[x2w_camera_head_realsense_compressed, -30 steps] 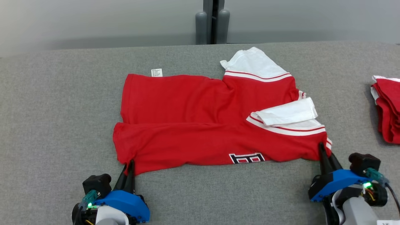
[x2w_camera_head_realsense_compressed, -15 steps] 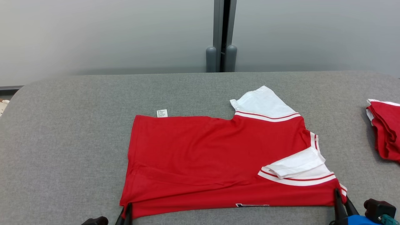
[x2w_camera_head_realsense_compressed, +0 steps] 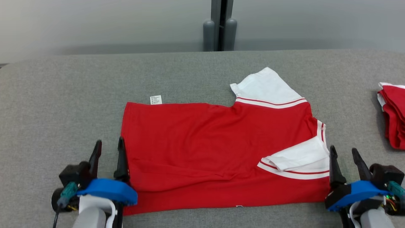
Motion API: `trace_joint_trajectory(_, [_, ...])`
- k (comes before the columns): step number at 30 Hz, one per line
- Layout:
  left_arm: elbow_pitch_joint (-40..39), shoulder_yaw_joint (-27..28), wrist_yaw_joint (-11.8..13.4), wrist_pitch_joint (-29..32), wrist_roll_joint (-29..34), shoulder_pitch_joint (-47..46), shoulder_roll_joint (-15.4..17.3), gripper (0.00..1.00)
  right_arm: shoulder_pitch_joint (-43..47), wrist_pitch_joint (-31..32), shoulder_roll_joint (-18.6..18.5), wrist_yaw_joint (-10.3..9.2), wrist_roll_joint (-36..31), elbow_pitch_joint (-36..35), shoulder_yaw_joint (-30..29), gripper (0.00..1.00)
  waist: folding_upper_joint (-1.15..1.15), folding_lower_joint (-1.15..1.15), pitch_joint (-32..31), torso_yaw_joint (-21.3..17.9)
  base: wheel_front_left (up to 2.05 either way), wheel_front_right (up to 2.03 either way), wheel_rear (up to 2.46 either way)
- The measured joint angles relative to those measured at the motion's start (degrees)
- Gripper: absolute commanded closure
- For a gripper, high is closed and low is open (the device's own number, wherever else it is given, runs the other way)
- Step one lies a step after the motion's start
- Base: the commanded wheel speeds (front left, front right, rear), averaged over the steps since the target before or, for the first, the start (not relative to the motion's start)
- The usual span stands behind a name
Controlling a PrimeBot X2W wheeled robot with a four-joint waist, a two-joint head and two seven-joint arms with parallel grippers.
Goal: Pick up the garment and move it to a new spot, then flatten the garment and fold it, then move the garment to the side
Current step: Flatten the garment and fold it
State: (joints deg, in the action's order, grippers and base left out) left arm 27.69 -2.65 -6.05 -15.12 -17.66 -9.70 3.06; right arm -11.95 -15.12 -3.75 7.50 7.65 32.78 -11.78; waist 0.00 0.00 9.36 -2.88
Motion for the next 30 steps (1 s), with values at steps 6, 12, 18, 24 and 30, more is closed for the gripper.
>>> trace_joint_trajectory(6, [11.12,-1.67,-0.49,2.13,1.6,-14.03,2.76,0.0,-5.53,0.0,0.21,0.0,-0.99,-0.48,3.47,0.0,0.0,0.0,3.99,-1.59,0.0,0.0,0.0])
trace_joint_trajectory(12, [21.05,-2.37,-0.55,6.2,1.81,-24.94,4.72,0.0,-10.48,0.0,-0.68,0.0,-1.05,-0.01,6.78,0.0,0.0,0.01,7.46,-3.38,0.0,0.0,0.0])
trace_joint_trajectory(18, [29.15,-3.24,-0.05,7.72,2.21,-29.96,5.99,0.0,-14.96,0.0,-2.57,0.0,-0.85,2.18,9.58,0.0,0.0,0.01,9.53,-4.44,0.0,0.0,0.0])
trace_joint_trajectory(24, [33.57,-4.83,-0.62,6.89,2.01,-33.05,5.45,0.0,-20.43,-0.01,-5.25,0.0,-0.47,4.56,11.91,0.0,0.0,0.01,11.2,-3.94,0.0,0.0,0.0])
trace_joint_trajectory(30, [36.13,-6.13,-1.01,4.6,2.11,-35.68,4.74,1.0,-28.15,3.22,-7.48,0.0,-0.6,10.17,16.21,0.0,0.0,0.01,12.61,-2.4,0.0,0.0,0.0])
